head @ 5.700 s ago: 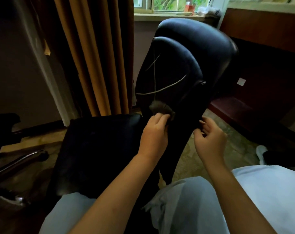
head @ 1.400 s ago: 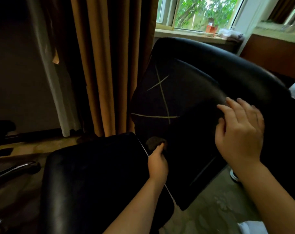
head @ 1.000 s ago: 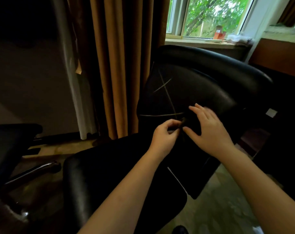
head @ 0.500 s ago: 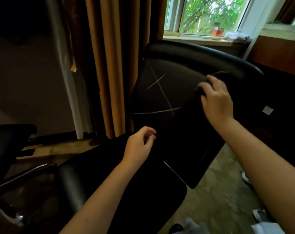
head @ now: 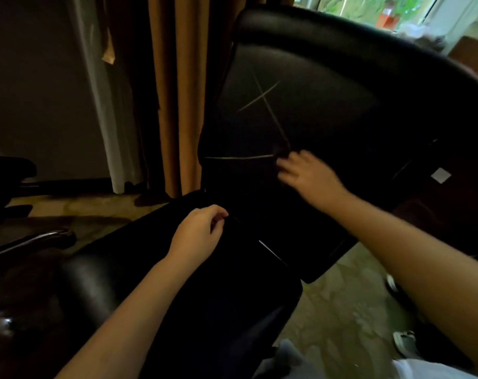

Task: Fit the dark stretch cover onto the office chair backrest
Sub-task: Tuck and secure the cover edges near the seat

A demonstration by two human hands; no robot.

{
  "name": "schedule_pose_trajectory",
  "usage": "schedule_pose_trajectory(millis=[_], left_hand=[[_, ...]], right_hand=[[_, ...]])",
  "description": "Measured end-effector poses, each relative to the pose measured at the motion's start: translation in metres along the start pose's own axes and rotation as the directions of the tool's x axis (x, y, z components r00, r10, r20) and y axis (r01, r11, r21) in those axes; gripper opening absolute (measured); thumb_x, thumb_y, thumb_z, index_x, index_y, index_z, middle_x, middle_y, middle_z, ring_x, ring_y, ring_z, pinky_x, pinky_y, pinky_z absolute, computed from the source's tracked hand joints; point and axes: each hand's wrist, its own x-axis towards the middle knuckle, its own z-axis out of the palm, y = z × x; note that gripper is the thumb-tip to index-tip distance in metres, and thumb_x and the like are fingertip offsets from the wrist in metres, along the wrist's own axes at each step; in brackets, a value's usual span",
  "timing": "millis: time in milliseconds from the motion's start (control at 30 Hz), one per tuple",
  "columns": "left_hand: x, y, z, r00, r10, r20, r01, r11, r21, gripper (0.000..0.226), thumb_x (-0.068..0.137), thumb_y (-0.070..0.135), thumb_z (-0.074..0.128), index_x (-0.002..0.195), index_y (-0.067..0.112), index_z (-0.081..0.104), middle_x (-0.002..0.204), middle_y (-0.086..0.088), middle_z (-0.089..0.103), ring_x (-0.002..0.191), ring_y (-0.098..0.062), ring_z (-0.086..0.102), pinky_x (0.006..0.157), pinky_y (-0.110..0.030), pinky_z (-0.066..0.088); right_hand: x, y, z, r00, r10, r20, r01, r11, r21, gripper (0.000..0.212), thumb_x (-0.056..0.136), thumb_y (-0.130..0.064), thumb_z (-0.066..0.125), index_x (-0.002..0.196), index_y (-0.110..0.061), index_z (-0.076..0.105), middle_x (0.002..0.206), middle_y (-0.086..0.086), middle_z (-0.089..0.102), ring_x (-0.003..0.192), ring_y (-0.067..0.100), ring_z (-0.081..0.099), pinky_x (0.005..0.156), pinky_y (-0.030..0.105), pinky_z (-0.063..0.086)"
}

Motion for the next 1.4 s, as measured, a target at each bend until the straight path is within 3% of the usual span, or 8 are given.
schedule_pose_trajectory(millis=[200, 500, 600, 767, 933, 1067, 1233, 1400], left_hand=[[0.006, -0.02, 0.004, 0.999, -0.008, -0.034, 0.007, 1.0, -0.027, 0.022, 0.094, 0.02, 0.056, 0.115, 0.027, 0.062, 0.103, 0.01, 0.06, 0.096, -0.002, 0.053, 0.082, -0.014, 0.042], [0.009, -0.061, 0.012, 0.99, -0.141, -0.01, 0.138, 0.978, -0.158, 0.021, 0.094, 0.02, 0.056, 0.109, 0.035, 0.06, 0.104, 0.012, 0.059, 0.097, -0.001, 0.054, 0.075, -0.008, 0.039], [0.018, -0.059, 0.011, 0.987, -0.143, -0.067, 0.128, 0.973, -0.194, 0.021, 0.094, 0.018, 0.056, 0.11, 0.031, 0.062, 0.104, 0.012, 0.06, 0.097, -0.001, 0.054, 0.077, -0.01, 0.04], [0.024, -0.059, 0.007, 0.984, -0.134, -0.121, 0.114, 0.98, -0.161, 0.023, 0.093, 0.016, 0.056, 0.113, 0.026, 0.062, 0.101, 0.015, 0.058, 0.097, -0.002, 0.052, 0.079, -0.015, 0.042], [0.028, -0.068, -0.007, 0.975, -0.168, -0.144, 0.127, 0.958, -0.259, 0.02, 0.094, 0.016, 0.056, 0.109, 0.029, 0.061, 0.1, 0.015, 0.059, 0.097, -0.002, 0.054, 0.082, -0.021, 0.047], [0.03, -0.069, -0.015, 0.971, -0.198, -0.132, 0.15, 0.94, -0.308, 0.02, 0.094, 0.017, 0.055, 0.109, 0.028, 0.062, 0.102, 0.014, 0.06, 0.098, -0.003, 0.056, 0.086, -0.026, 0.049], [0.031, -0.077, -0.022, 0.968, -0.229, -0.104, 0.189, 0.936, -0.297, 0.021, 0.095, 0.018, 0.054, 0.111, 0.029, 0.061, 0.104, 0.013, 0.059, 0.099, -0.003, 0.056, 0.086, -0.026, 0.05], [0.034, -0.085, -0.029, 0.956, -0.253, -0.147, 0.203, 0.936, -0.289, 0.021, 0.096, 0.016, 0.053, 0.112, 0.028, 0.061, 0.105, 0.011, 0.06, 0.098, -0.002, 0.056, 0.086, -0.025, 0.05]], right_hand=[[0.047, 0.051, -0.018, 0.777, 0.551, -0.305, -0.54, 0.832, 0.127, 0.039, 0.091, -0.009, 0.047, 0.128, -0.007, 0.056, 0.146, 0.02, 0.04, 0.135, 0.043, 0.034, 0.112, 0.051, 0.02], [0.047, -0.059, 0.047, 0.936, -0.265, 0.231, 0.27, 0.963, 0.007, 0.04, 0.092, -0.015, 0.039, 0.127, -0.009, 0.059, 0.141, 0.011, 0.049, 0.132, 0.03, 0.043, 0.113, 0.038, 0.027], [0.079, 0.004, 0.022, 0.983, 0.067, -0.17, -0.062, 0.998, 0.031, 0.037, 0.086, -0.014, 0.039, 0.103, -0.006, 0.071, 0.122, 0.018, 0.063, 0.107, 0.038, 0.061, 0.093, 0.043, 0.048], [0.116, 0.079, -0.018, 0.731, 0.608, -0.31, -0.589, 0.791, 0.165, 0.044, 0.096, -0.012, 0.044, 0.14, -0.011, 0.044, 0.155, 0.017, 0.023, 0.143, 0.041, 0.017, 0.116, 0.045, 0.007], [0.124, -0.049, 0.053, 0.997, 0.057, -0.044, -0.057, 0.998, -0.013, 0.05, 0.078, -0.024, 0.062, 0.127, -0.014, 0.061, 0.14, 0.013, 0.05, 0.128, 0.035, 0.047, 0.108, 0.045, 0.034], [0.104, -0.07, 0.061, 0.925, -0.251, 0.286, 0.27, 0.963, -0.028, 0.045, 0.095, -0.021, 0.035, 0.136, -0.011, 0.051, 0.149, 0.01, 0.038, 0.139, 0.029, 0.034, 0.115, 0.039, 0.022], [0.162, 0.045, 0.0, 0.893, 0.369, -0.257, -0.377, 0.926, 0.021, 0.039, 0.092, -0.007, 0.043, 0.129, -0.003, 0.054, 0.142, 0.024, 0.043, 0.128, 0.043, 0.043, 0.108, 0.049, 0.032], [0.194, 0.048, -0.016, 0.781, 0.589, -0.207, -0.574, 0.808, 0.135, 0.05, 0.1, -0.004, 0.03, 0.149, -0.007, 0.023, 0.158, 0.017, 0.009, 0.146, 0.033, 0.005, 0.118, 0.041, 0.0]])
